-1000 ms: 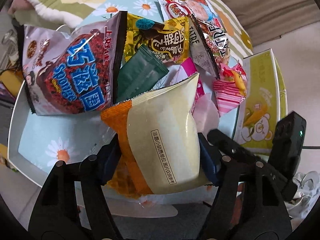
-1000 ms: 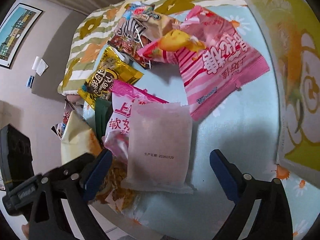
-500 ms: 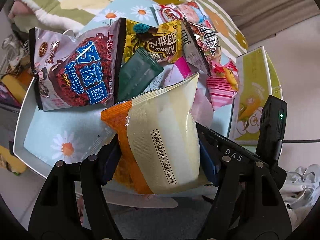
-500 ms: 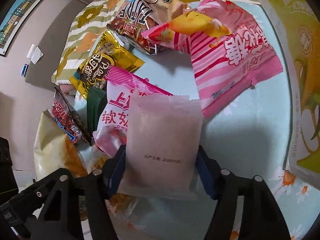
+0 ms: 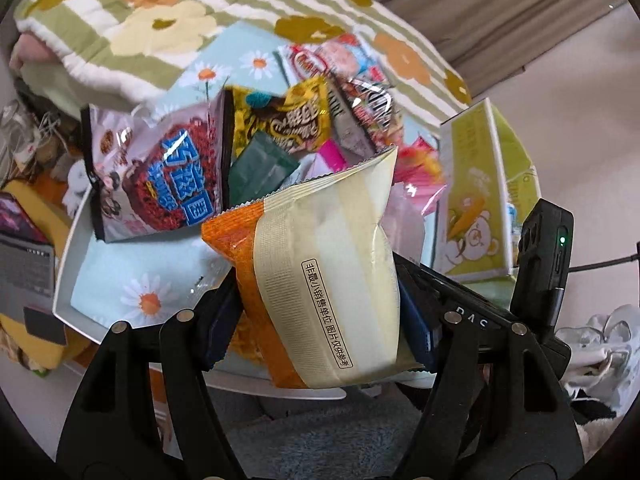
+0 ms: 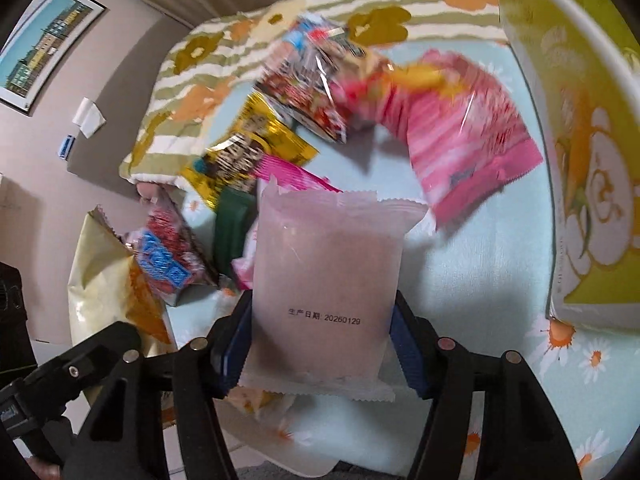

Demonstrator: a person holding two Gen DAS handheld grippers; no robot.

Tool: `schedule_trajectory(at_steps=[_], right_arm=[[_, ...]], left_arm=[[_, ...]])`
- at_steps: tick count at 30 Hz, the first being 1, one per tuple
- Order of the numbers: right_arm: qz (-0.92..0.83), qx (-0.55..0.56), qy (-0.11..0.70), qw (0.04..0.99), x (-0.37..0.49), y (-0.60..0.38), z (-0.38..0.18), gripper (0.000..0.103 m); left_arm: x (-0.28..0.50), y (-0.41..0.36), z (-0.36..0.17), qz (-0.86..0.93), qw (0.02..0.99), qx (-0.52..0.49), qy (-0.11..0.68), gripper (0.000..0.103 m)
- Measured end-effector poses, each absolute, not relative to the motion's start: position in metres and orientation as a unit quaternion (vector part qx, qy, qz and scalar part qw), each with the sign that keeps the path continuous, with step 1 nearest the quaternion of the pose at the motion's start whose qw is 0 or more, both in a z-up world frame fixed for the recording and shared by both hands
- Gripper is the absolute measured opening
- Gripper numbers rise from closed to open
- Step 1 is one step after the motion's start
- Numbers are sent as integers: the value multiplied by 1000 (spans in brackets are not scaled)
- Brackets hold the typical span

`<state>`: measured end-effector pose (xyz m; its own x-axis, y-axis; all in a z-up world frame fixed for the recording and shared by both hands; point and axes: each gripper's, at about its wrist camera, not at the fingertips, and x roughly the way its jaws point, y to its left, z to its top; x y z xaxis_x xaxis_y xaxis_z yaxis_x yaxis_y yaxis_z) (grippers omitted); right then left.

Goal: Organize snacks
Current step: 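Carry both packs over the box and release them inside with both tools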

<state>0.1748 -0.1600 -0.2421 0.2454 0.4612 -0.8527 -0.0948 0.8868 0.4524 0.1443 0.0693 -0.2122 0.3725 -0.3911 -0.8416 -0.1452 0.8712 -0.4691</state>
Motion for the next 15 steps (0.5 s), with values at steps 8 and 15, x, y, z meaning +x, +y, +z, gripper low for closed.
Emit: schedule_trajectory(at_steps=[8,15], right_arm=[[181,163,532,811,159,-170,-188,59],[147,173,470,853,152,-204,-131,59]], left_arm=[[146,73,-166,-110,826,-211,512,68],[168,46,-126,-163,844,-175,480,68]])
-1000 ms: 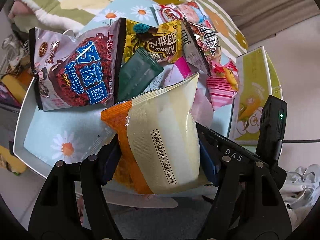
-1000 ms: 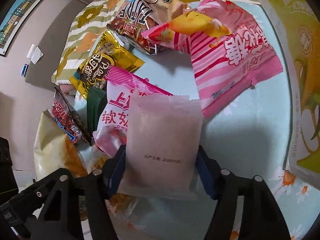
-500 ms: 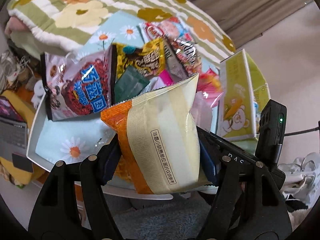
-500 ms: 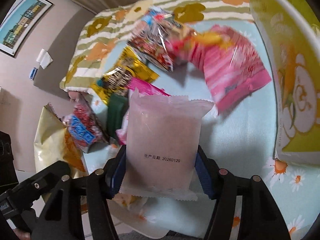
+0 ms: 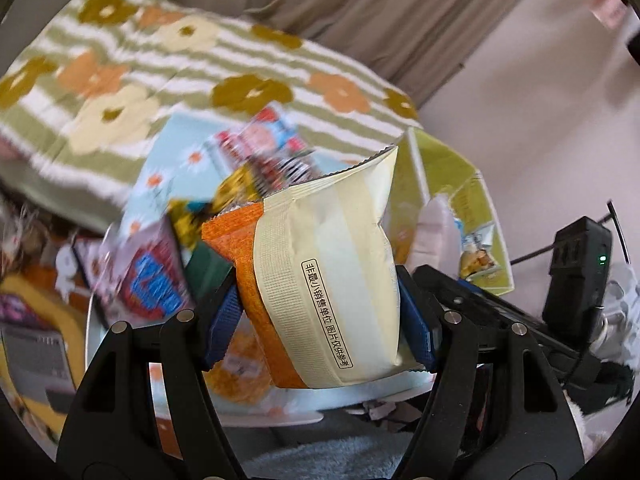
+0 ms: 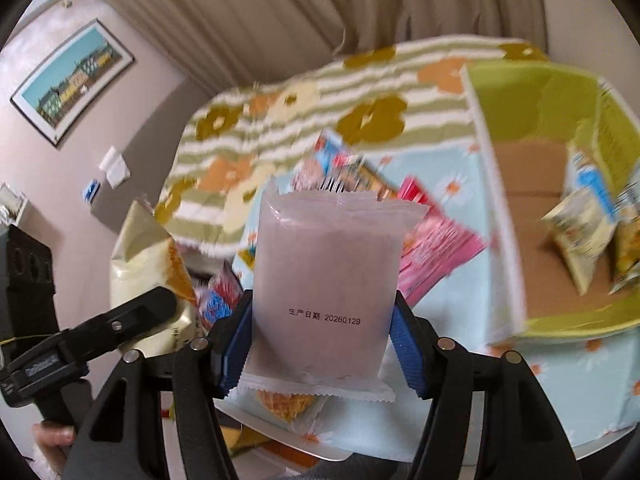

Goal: Organize snacks
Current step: 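Carry both packs over the box and release them inside with both tools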

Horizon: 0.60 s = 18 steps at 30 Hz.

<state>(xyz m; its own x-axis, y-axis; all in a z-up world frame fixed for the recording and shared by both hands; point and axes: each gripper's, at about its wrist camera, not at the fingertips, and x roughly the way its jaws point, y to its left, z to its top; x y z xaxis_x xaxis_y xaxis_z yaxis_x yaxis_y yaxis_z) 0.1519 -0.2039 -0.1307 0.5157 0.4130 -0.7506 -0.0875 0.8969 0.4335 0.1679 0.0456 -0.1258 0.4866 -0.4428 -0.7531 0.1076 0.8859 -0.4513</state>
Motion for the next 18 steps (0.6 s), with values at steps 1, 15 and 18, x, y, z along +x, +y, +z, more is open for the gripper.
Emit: schedule_trajectory(at_steps=[1,15,18], right_arm=[[140,174,462,858,150,-213,-124,59],[60,173,424,887,147,-363,-91,59],[53,165,426,888,151,-390,-93,59]], left_arm=[[172,38,-121,-171,846,-170,475,68],[224,-123,-91,-256,847,-122,450,68],[234,-167,-102,-257,843,-102,461,68]])
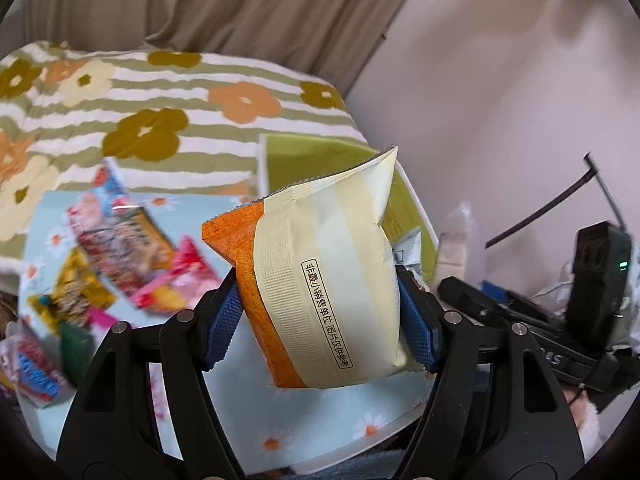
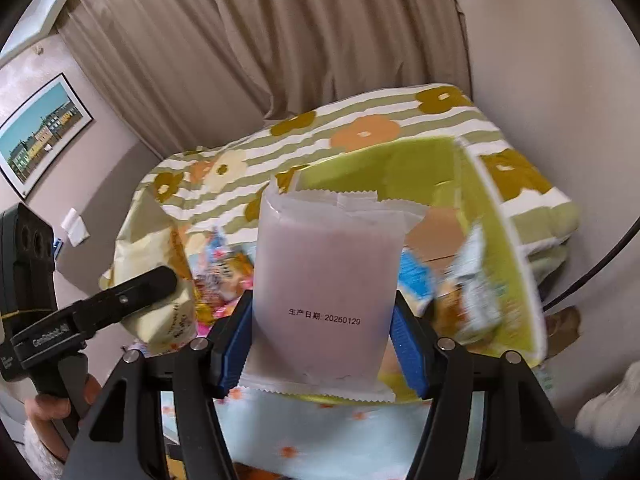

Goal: Organize snacks
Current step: 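Carry both packs over the box and release them inside with both tools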

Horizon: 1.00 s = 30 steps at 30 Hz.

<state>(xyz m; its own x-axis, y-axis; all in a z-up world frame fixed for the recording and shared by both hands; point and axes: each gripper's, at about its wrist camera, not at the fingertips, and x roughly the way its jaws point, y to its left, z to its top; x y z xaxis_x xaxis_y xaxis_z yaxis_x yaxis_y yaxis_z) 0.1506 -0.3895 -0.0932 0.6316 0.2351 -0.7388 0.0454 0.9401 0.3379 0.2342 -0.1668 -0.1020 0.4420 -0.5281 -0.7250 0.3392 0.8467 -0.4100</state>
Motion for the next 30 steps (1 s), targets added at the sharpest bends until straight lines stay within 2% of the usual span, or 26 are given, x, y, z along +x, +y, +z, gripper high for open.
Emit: schedule_trajectory(at_steps=[7,16,18,19,20,21,30], right_arm=[[58,170,442,879,166,-440,-107,59],[70,176,455,870,171,-453,-122,59],[67,178,455,870,172,-453,-123,59],[66,180,455,870,172,-453,-123,59],[64,181,456,869,172,-454,-123,59],[63,181,457,868,173,-454,-124,59],[54,149,471,868,174,-443,-133,59]], left_arm=[[254,-246,-143,-226,833,-39,504,68],[259,-278,-165,-211,826,46,521,68],[261,-279,-162,-211,831,53,511,71],[262,-279,-160,-208,834,63,506,79],[263,-279,-158,-204,838,73,500,97],[262,-279,-154,-203,842,81,492,103],[255,-247,-147,-217,839,33,499,103]])
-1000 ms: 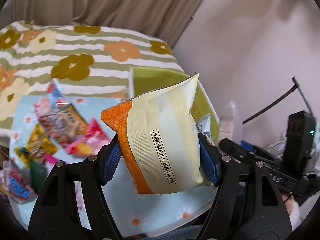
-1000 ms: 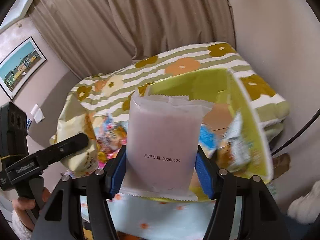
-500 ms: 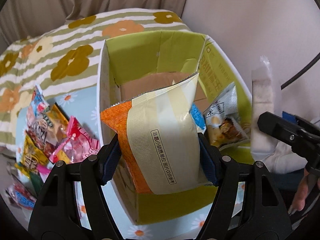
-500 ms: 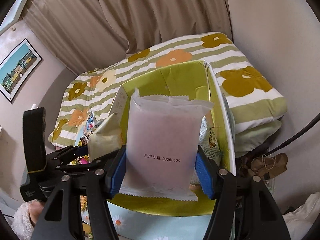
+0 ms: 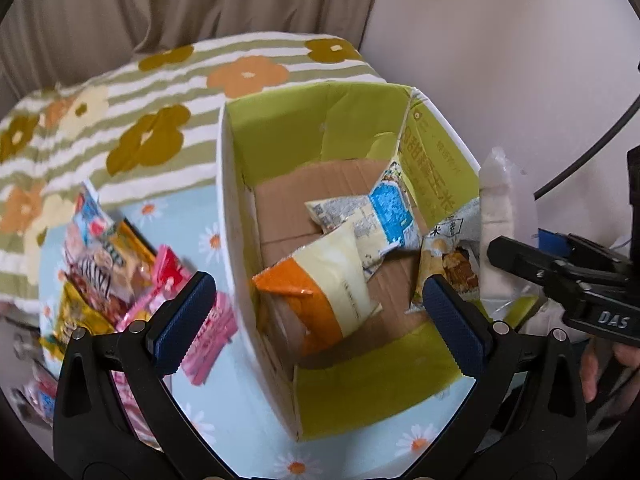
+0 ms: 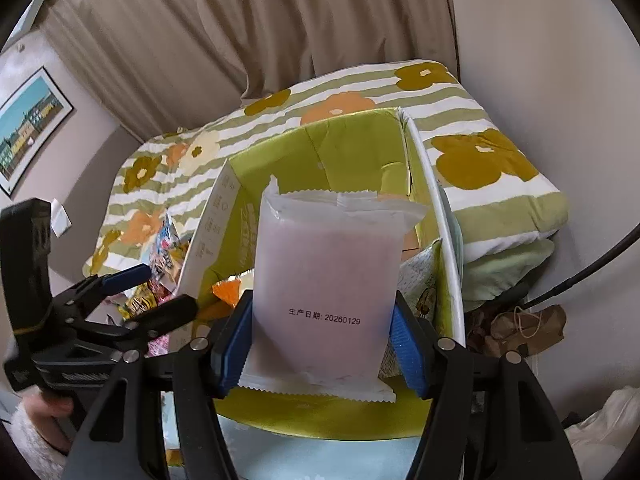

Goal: Organize snacks
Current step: 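Carry both packs over the box and release them inside with both tools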

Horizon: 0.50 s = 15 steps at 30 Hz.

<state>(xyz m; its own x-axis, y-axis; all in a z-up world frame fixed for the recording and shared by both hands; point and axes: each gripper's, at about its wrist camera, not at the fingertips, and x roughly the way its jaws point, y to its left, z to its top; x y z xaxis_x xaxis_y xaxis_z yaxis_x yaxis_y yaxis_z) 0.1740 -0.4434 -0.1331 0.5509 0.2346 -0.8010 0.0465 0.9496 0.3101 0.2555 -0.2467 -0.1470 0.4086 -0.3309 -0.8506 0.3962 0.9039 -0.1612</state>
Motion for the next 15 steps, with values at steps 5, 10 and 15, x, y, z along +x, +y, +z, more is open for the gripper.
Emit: schedule_trajectory(at_steps=[5,10,15], right_arm=[[62,113,481,867,174,-429,-140,59],[86,109,479,867,178,-415,-143,59],[76,74,477,872,179,-405,-143,59]], left_arm=[[251,-235,-148,-209,842,38,497,103],[254,-226,-146,-204,842,25,498,103],[253,-219,-146,-198,844,20,499,103]])
